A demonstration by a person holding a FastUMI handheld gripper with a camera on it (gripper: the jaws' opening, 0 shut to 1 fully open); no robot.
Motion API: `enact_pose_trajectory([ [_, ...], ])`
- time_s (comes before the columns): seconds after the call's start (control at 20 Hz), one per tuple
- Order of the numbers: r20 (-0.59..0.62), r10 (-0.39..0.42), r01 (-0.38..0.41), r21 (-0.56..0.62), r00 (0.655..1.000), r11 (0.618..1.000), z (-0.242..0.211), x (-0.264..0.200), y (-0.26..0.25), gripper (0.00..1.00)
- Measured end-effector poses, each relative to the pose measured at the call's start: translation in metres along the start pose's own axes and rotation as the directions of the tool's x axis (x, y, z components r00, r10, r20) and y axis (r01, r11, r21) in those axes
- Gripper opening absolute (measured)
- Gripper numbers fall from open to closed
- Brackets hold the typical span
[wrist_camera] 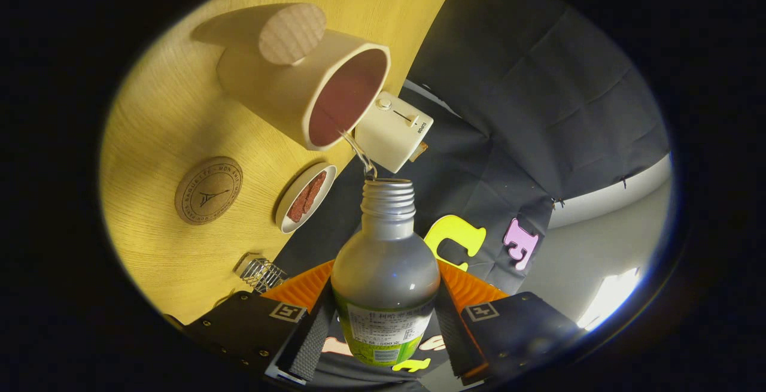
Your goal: Take the bottle from table, then pour the juice into the cup, finally place the bottle on the coaster
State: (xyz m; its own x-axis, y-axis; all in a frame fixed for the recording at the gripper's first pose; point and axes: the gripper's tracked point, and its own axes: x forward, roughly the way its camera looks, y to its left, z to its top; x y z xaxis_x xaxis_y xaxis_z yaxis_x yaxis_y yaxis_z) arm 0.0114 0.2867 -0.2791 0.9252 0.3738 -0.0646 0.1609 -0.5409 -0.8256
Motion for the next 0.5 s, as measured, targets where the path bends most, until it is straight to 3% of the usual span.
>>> enact_pose_trajectory([
  [0.5,0.021,-0.025,0.027,-0.072,0.999,0.997,0.0073,-0.0058,-0.0052,0.81],
])
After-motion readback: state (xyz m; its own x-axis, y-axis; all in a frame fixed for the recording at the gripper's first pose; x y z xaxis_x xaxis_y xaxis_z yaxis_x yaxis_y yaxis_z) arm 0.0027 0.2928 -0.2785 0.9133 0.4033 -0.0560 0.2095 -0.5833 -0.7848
